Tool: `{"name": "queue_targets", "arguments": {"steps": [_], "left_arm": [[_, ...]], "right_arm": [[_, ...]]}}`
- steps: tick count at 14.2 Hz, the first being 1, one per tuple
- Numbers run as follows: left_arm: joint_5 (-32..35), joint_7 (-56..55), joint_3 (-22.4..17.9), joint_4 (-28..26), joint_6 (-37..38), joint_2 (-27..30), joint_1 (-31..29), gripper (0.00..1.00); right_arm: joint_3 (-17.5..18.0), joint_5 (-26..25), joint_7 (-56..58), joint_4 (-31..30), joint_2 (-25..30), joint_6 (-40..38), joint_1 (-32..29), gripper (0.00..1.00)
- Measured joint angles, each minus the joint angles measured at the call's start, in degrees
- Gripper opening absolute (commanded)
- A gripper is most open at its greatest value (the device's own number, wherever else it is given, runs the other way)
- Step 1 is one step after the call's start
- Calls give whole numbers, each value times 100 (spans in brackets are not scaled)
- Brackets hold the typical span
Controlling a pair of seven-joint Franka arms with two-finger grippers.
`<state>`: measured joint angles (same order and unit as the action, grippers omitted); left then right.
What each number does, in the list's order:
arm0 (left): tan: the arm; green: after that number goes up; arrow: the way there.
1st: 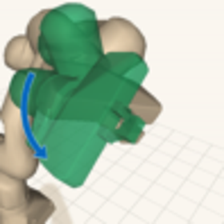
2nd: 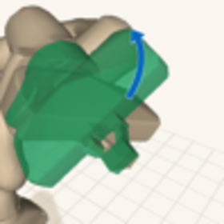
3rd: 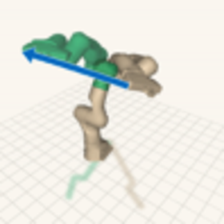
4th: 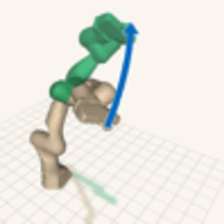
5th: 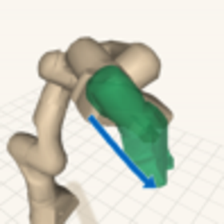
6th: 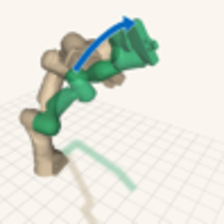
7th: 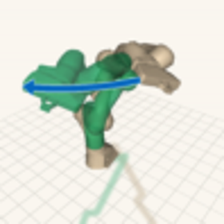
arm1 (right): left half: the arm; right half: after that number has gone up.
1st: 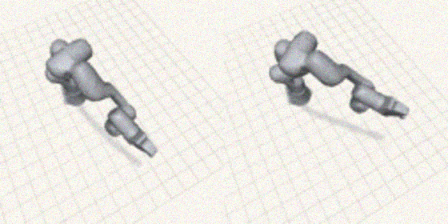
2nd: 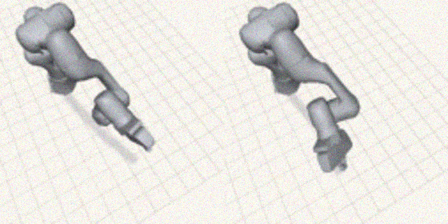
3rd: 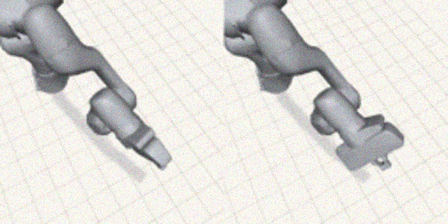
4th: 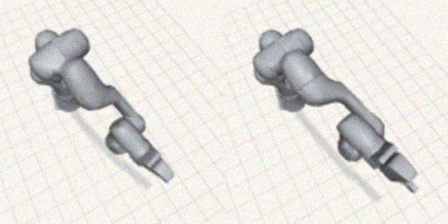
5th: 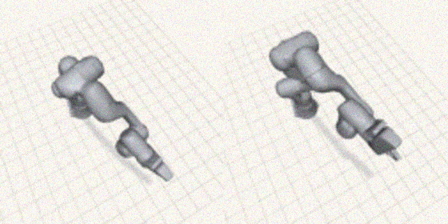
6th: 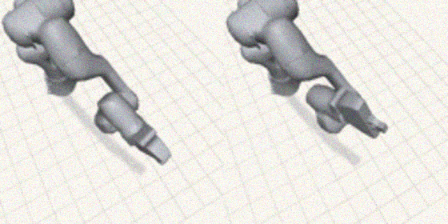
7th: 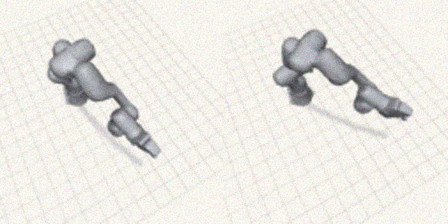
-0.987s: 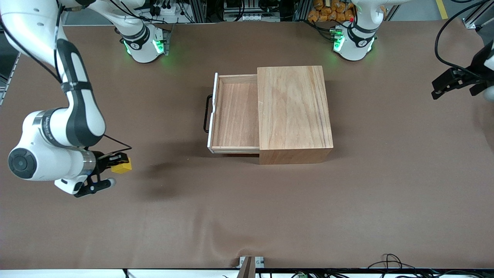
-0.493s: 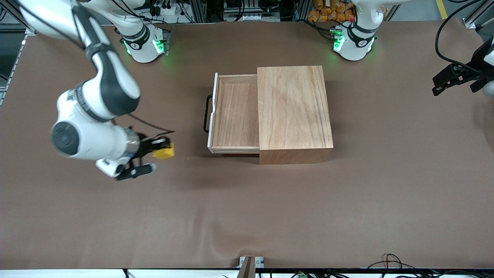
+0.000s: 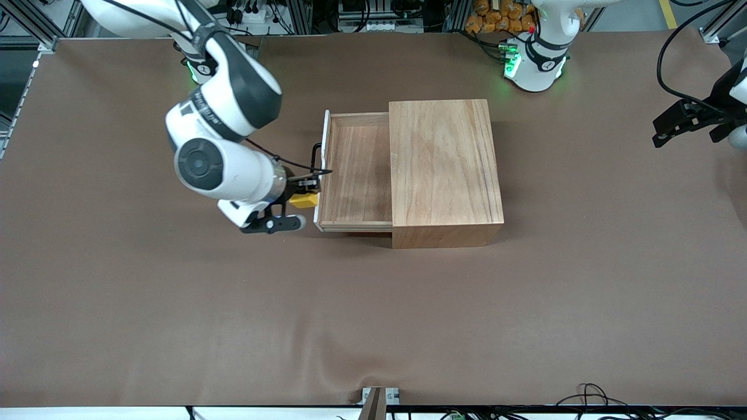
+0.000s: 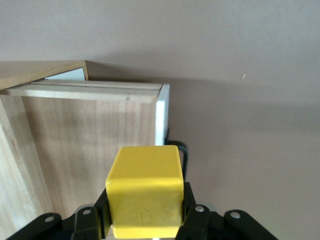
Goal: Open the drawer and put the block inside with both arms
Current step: 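Carry the yellow cube with the right gripper over the open drawer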
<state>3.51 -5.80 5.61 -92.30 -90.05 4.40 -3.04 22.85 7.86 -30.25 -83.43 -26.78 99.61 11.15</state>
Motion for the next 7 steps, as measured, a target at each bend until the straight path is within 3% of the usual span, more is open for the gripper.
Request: {"name": "queue_targets", "arguments": {"steps": [4,7], "left_arm": [[0,0,0,-8,-38,-6,0,100],[0,0,1,-11,-45,-7,0,100]], "right_arm": [[5,6,-333,-256,-9,161,390,0],[15,4,-851,-511,-8,698,807,0]]}}
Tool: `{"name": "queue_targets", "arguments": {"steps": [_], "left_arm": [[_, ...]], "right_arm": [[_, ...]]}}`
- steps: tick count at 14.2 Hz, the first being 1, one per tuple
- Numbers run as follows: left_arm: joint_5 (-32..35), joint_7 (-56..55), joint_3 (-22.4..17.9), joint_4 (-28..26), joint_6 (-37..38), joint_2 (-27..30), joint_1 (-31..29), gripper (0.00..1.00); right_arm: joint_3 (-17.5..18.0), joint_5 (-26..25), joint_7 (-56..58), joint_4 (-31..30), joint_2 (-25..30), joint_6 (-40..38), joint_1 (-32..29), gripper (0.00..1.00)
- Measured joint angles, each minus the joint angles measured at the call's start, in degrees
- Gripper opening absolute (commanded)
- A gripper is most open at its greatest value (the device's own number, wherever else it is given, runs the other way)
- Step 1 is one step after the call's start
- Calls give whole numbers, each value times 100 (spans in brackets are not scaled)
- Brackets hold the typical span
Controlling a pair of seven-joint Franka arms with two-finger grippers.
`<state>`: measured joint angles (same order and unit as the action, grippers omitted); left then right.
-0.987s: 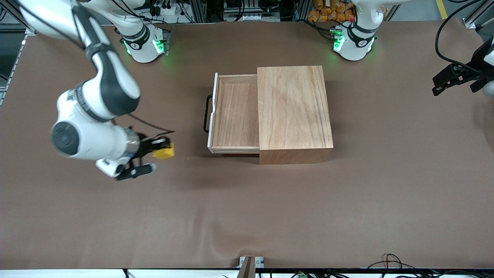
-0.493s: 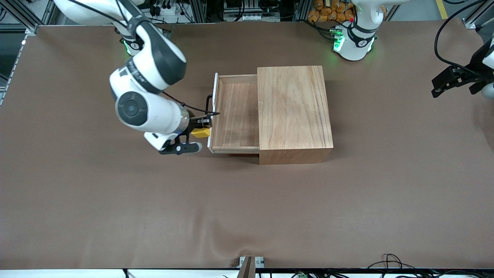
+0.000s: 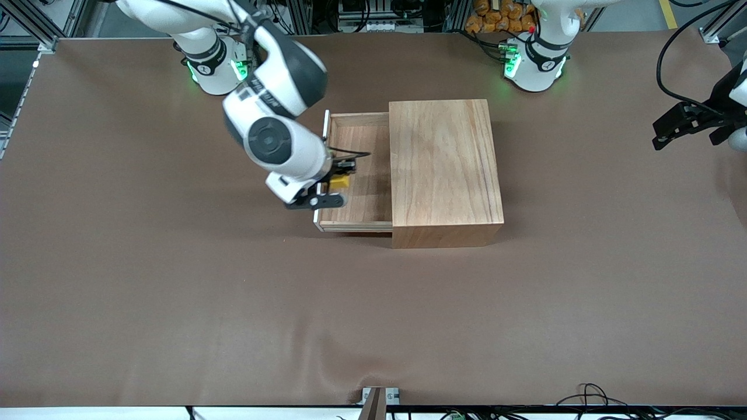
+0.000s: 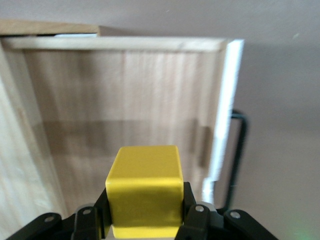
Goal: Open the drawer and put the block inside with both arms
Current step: 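Carry the yellow cube with the right gripper over the open drawer, then lower the cube into the drawer and open the right gripper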
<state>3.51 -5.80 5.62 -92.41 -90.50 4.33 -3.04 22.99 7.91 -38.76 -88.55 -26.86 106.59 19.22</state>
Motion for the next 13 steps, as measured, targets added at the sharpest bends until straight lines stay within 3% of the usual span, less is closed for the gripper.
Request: {"name": "queue_targets", "arguments": {"steps": [3,9,10,11,12,13], "left_arm": [[0,1,8,-9,-19,-9,2,100],[0,2,33,-23,-44,-14,7,100],[0,2,34,-24,-48,-14,7,100],[0,2,35,-25,-53,-15,7,100],[0,2,35,-26,-59,-15,8,100],[0,2,35,-28,-68,-15,8,100]], "right_arm": [[2,-17,-661,-264,1,455,445,0],[-21,-84,-763,-700,2,999,551,0],[-21,-92,-763,-831,1,1145,591,24],[-21,-105,-763,-924,0,1227,632,70],[-21,-120,-763,-970,1,1258,661,100],[-21,-140,-764,-983,1,1265,672,100]]}}
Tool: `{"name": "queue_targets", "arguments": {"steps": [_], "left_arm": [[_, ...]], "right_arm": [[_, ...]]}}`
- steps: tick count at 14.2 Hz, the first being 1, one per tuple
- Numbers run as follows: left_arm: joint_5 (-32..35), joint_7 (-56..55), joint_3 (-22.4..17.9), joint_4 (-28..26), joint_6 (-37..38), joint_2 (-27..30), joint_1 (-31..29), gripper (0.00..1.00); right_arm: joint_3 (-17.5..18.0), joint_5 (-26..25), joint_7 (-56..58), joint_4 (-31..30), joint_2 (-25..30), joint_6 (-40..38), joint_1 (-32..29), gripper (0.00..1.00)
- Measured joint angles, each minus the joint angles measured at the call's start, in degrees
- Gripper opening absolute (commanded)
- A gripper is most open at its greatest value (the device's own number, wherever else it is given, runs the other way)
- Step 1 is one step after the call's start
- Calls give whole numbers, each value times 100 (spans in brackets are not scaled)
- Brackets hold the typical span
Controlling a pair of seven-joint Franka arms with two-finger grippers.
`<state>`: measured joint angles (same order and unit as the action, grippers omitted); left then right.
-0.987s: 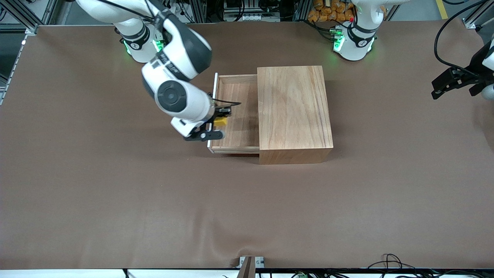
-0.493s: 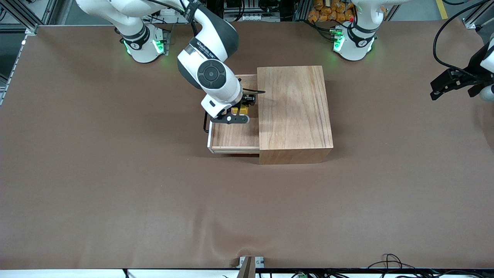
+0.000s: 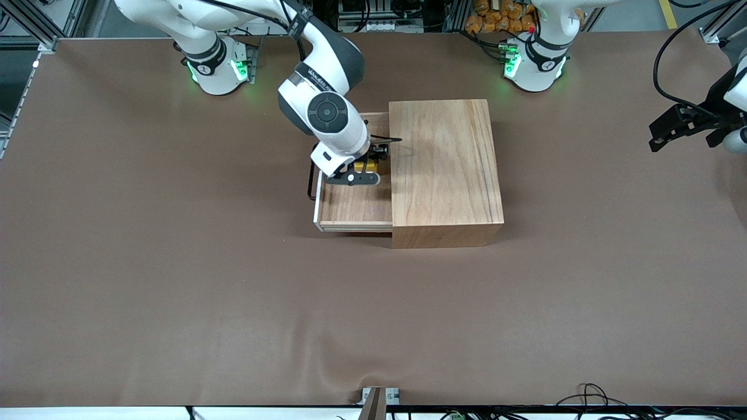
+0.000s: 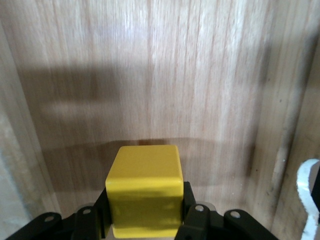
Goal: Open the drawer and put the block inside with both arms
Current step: 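Lower the cube into the drawer and open the right gripper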
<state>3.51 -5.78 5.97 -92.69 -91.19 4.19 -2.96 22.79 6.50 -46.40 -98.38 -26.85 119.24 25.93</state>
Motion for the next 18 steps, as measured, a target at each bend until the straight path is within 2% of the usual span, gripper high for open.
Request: {"name": "queue_targets", "arguments": {"steps": [10,15,18], "left_arm": [[0,1,27,-31,-93,-26,9,100],[0,2,47,-33,-95,-26,43,100],[0,3,65,-34,-99,-27,103,100]], "right_arm": [[-93,-68,0,35,269,-84,-164,100],[-108,-93,119,334,409,-547,-667,100],[-124,-104,940,456,422,-744,-1173,100]]}}
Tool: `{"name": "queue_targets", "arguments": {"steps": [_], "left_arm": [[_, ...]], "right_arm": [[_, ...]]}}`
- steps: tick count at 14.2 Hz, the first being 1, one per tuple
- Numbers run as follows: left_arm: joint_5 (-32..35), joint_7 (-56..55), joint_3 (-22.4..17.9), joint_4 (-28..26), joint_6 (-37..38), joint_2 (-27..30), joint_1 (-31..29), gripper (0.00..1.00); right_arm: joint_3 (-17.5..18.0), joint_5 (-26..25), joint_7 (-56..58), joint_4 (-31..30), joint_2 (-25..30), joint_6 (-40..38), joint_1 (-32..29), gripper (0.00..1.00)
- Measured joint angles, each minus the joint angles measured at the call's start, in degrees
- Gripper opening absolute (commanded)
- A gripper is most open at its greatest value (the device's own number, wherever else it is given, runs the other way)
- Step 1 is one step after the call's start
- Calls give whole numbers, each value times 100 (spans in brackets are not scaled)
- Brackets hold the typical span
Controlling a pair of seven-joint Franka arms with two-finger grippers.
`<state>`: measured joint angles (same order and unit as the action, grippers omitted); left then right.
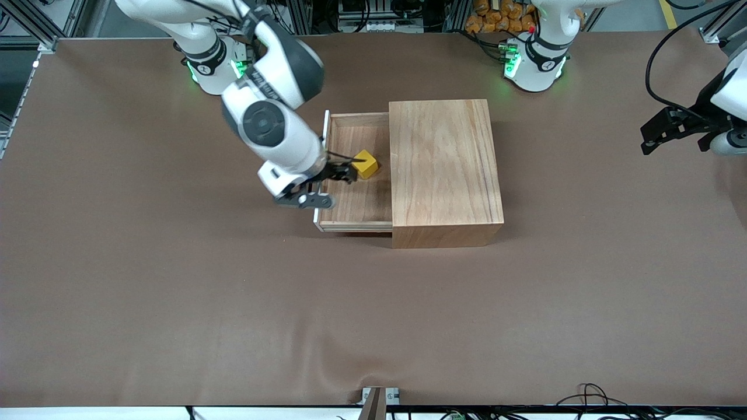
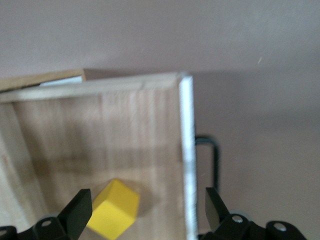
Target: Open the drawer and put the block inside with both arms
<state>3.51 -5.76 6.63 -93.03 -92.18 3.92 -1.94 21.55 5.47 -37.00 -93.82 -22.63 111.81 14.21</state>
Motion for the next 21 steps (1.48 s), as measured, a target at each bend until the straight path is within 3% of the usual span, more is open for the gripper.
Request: {"name": "queue_targets", "arguments": {"steps": [3,7,10,14,16,18,19,21], "left_arm": [[0,4,142,0,-37,0,21,100],[0,4,201,-1,-150,-16,25,100],[0,4,190,-1,-230,-36,8,100],[0,4,180,-1,-329,-47,-6,100],[0,4,176,-2,-333,-52,-16,100],[0,4,173,1,-335,-52,-18,100],[0,4,171,11,-339,-52,-19,100],[0,3,171,46,-343,-52,-19,100]], "right_arm": [[-16,-3,503,122,149,-301,-653,100],[-23,-2,1283,430,667,-1253,-1640,100],[-19,-2,1923,564,1170,-1883,-2103,100],[-98,-6,3287,560,1603,-2169,-2701,100],[-663,-1,3676,560,1693,-2250,-2546,100],[-1670,1,3772,560,1834,-2418,-1924,100],[-1995,1,3819,561,1925,-2533,-1768,100],[-2317,-1,4060,560,2141,-2710,-1759,100]]}}
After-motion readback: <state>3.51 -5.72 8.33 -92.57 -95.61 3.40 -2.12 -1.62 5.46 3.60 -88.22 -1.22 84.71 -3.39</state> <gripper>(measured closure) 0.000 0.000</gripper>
